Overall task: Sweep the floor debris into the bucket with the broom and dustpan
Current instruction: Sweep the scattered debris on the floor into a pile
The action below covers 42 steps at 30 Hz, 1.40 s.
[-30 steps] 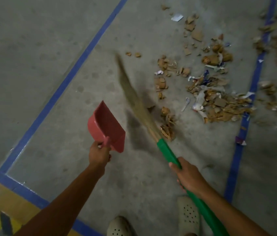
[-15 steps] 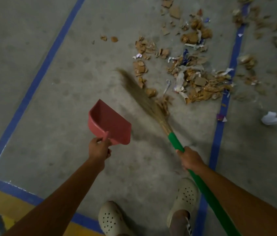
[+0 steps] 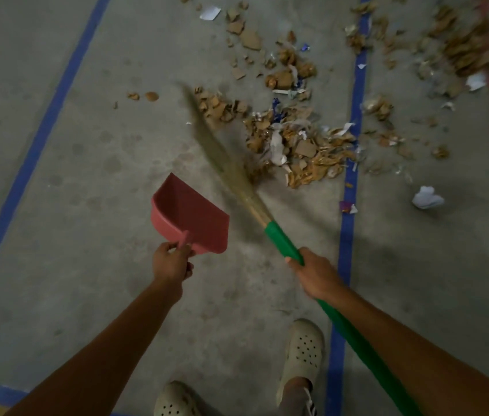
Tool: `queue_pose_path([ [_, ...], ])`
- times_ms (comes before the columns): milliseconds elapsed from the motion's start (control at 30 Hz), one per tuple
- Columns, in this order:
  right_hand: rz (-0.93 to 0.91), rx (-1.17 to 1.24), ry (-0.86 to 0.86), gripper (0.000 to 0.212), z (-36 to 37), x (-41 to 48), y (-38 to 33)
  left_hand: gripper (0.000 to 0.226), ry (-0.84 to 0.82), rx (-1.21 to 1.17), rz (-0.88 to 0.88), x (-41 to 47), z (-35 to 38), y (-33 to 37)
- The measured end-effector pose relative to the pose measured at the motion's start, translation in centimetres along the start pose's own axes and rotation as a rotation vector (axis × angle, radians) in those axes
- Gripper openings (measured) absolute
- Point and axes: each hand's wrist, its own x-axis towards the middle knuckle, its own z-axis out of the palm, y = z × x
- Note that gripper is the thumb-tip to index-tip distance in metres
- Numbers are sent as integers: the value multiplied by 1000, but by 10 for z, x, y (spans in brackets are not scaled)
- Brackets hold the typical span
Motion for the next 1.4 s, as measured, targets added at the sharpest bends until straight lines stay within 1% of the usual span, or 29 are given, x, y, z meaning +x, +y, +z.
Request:
queue_pose_path([
  [67,12,-59,-56,34,14,1,0,45,13,15,8,-3,13,2],
  [167,55,-72,-132,38,30,6,8,41,16,46,5,-5,32,1],
  [267,113,-65,-100,40,27,19,24,38,12,81,5,-7,49,-4],
  [467,214,58,-3,39,-31,51,54,31,-15,107,1,-13,86,-1],
  [533,225,103,27,39,-56,55,59,32,-28,108,-4,-18,97,7],
  [633,183,232,49,35,-90,48,58,36,-30,116,-3,-24,109,24],
  [733,102,339,28,30,-116,29,46,38,-2,107,20,-30,115,49],
  [900,11,360,-34,20,-125,9,3,43,81,37,69,-27,115,101],
  [1000,-33,263,-93,16,-114,15,-36,40,151,35,83,-9,104,127],
  [1067,-52,186,-171,12,-102,30,-66,34,195,58,96,11,92,141],
  [1167,-84,35,-278,21,-78,65,-118,26,285,80,93,51,70,158],
  [1300,-136,-157,-309,30,-33,122,-192,41,390,117,9,116,29,175],
  [1400,-131,-172,-311,33,-1,160,-243,40,425,103,4,159,-5,181],
])
